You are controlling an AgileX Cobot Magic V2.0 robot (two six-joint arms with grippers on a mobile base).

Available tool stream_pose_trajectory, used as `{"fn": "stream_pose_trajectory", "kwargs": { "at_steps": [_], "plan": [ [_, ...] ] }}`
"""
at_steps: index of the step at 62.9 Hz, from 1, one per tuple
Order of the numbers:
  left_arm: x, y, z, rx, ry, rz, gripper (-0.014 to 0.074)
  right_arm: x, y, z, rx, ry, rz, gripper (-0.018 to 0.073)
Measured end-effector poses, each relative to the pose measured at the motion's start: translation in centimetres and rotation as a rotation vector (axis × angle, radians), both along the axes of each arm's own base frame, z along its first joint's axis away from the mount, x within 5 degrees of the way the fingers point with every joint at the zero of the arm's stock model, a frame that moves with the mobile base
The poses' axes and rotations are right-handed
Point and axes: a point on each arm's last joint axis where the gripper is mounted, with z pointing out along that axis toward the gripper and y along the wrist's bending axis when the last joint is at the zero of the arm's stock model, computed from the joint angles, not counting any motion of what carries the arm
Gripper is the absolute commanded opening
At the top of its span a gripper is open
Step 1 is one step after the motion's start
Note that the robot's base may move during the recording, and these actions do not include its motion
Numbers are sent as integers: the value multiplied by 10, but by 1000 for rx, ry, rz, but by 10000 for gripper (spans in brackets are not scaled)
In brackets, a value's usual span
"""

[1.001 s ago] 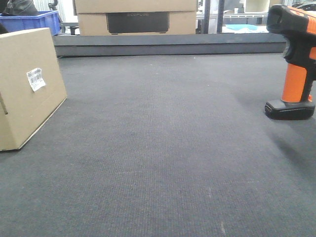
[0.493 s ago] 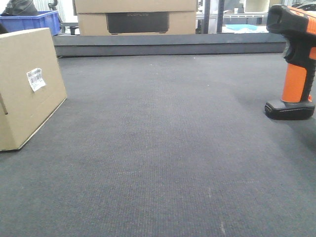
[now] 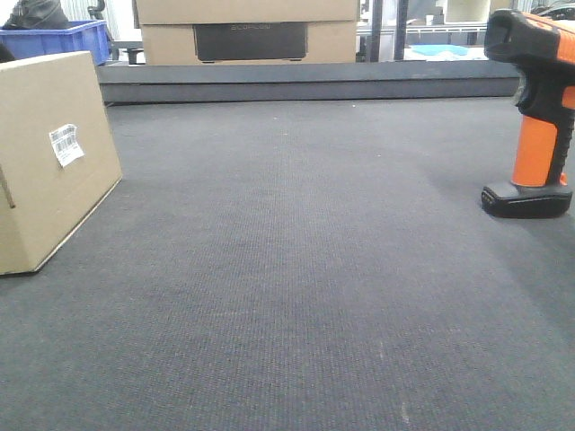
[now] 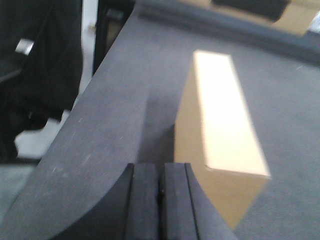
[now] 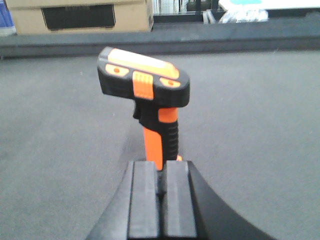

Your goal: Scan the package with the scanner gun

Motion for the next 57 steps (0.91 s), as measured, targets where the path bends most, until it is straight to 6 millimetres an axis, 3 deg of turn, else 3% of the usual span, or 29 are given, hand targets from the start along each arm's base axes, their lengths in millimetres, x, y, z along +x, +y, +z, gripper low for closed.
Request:
{"fn": "stream_pose_trajectory", "kwargs": {
  "at_steps": [8, 20, 57],
  "plan": [
    [-32, -8, 0, 113, -129, -45, -111, -15, 0, 4, -4, -42, -12, -167],
    [-58, -9, 6, 249, -253, -37, -111, -30, 0, 6, -6, -84, -23, -167],
    [-61, -10, 6, 244, -254, -42, -111, -37, 0, 10, 5, -130, -25, -167]
  ]
}}
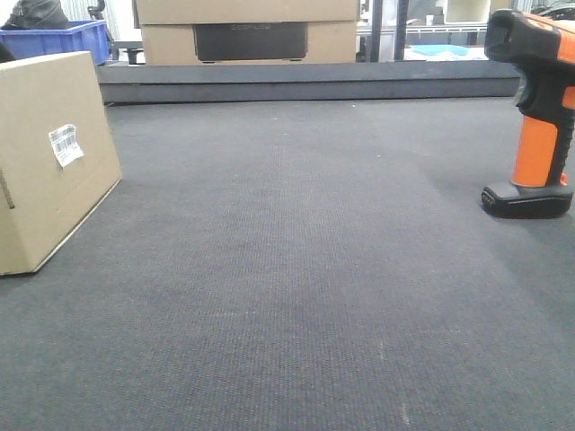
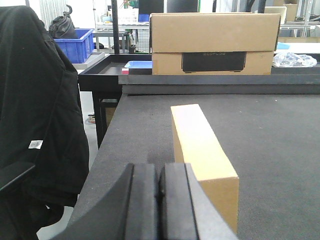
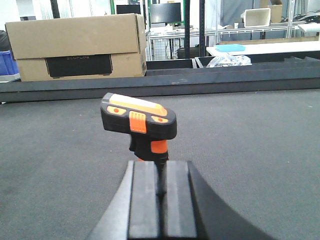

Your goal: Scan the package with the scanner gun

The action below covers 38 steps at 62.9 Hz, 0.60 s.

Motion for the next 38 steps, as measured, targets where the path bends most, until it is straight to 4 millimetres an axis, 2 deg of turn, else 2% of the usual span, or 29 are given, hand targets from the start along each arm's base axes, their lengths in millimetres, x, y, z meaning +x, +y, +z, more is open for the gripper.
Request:
{"fn": "stream_pose_trajectory", "kwargs": {
  "at_steps": [12, 23, 33, 38],
  "plan": [
    [0, 0, 0, 0, 0, 0, -111, 0, 0, 0, 2, 0, 0, -167],
    [0, 0, 0, 2, 1, 0, -111, -2, 1, -7, 107, -3, 8, -167],
    [0, 0, 0, 0, 1, -1, -111, -13, 2, -23, -89, -53, 19, -167],
    [0, 0, -1, 0, 4, -1, -111, -15, 3, -36, -131, -52, 25, -167]
  ]
}}
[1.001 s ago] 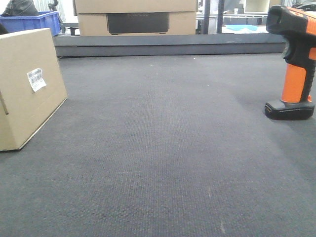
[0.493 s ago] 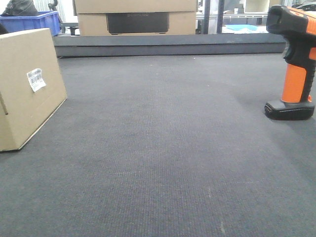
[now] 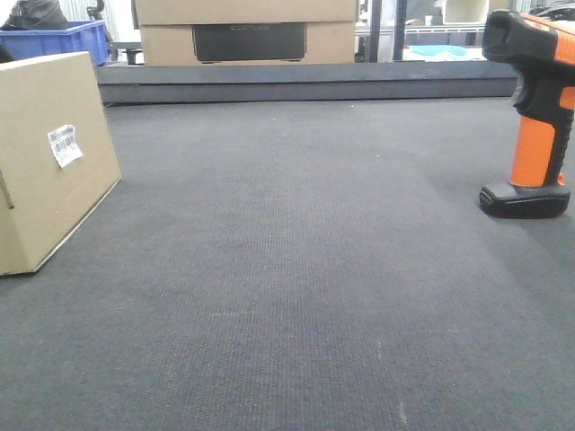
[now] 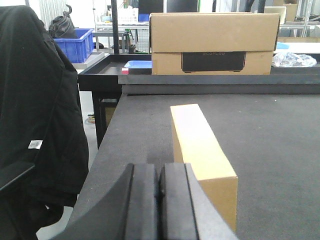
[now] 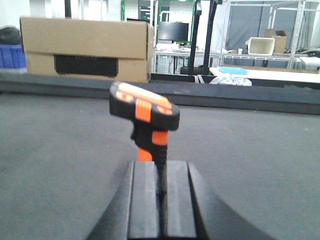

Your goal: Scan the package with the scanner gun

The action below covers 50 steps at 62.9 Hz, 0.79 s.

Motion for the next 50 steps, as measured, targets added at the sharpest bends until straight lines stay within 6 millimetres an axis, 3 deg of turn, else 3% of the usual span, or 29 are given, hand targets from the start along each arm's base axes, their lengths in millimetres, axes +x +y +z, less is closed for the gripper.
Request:
{"fn": "stream_pose_trajectory", "kwargs": {
  "at_steps": [9, 50],
  "plan": [
    [0, 0, 0, 0, -2, 0, -111, 1, 0, -9, -17, 32, 4, -167],
    [0, 0, 0, 0, -2, 0, -111, 0, 0, -9, 16, 27, 8, -168]
  ]
}}
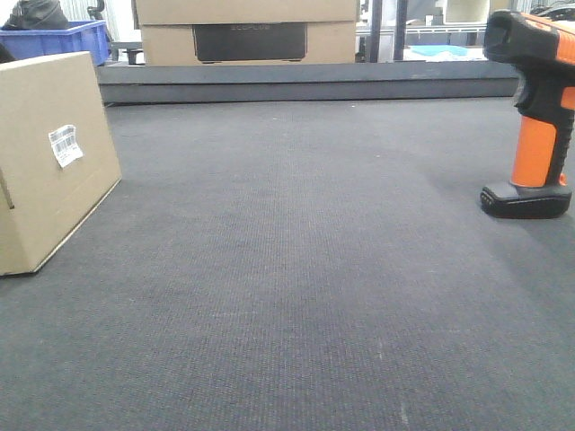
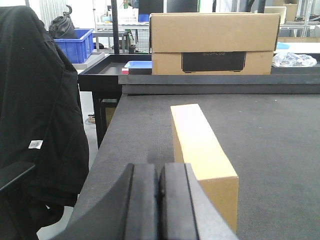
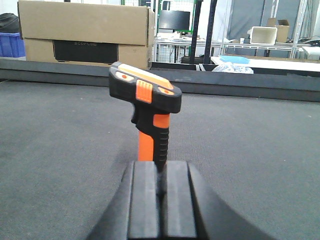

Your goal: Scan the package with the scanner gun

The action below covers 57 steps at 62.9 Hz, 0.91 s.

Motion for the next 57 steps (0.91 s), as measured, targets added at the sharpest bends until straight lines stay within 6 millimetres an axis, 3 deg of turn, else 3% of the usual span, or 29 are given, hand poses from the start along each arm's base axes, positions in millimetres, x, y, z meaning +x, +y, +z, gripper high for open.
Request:
{"fn": "stream_pose_trajectory", "kwargs": {
  "at_steps": [22, 35, 57],
  "plan": [
    [0, 0, 0, 0, 0, 0, -111, 0, 0, 0, 2, 0, 0, -168],
    [2, 4, -4, 85, -29, 40, -111, 0, 0, 0, 2, 0, 0, -168],
    [11, 1, -71, -40, -47, -48, -111, 0, 0, 0, 2, 0, 0, -168]
  ]
}}
